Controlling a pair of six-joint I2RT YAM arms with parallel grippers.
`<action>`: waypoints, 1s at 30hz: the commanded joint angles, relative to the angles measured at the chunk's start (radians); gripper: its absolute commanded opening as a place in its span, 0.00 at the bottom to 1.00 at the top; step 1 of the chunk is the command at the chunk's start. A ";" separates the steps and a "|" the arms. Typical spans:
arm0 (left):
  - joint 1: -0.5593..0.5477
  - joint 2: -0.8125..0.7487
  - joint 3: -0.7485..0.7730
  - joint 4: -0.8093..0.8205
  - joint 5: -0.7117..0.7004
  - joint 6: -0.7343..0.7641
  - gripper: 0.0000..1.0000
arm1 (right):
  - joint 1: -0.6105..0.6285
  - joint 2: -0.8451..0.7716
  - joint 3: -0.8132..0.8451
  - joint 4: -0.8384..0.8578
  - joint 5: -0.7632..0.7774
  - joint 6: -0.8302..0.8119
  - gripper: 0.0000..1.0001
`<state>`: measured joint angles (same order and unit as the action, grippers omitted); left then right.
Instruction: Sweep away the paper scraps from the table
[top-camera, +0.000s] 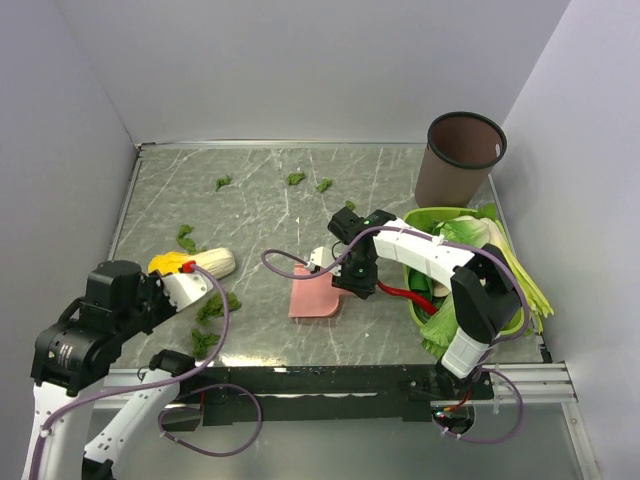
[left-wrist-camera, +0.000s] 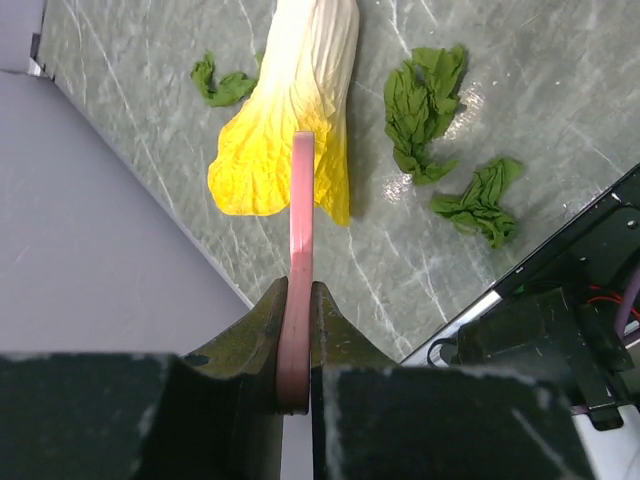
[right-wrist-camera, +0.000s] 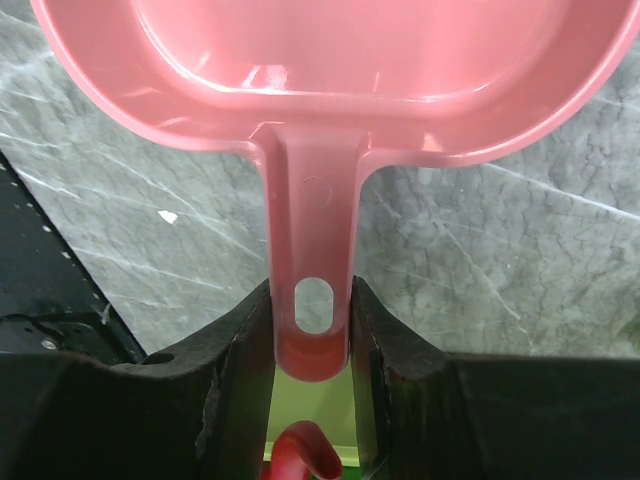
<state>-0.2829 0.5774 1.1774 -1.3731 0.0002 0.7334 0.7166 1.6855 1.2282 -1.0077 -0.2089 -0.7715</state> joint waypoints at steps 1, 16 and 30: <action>-0.001 0.009 -0.044 -0.012 0.122 -0.002 0.01 | 0.009 -0.050 0.030 -0.014 -0.040 0.012 0.00; -0.099 0.004 -0.321 0.058 0.397 -0.005 0.01 | 0.009 -0.066 0.033 -0.012 -0.057 0.024 0.00; -0.170 0.397 -0.099 0.404 0.584 -0.185 0.01 | 0.001 -0.082 -0.009 -0.031 -0.014 -0.023 0.00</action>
<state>-0.4156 0.9104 0.9501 -1.1168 0.4797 0.6598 0.7200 1.6608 1.2472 -1.0176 -0.2428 -0.7567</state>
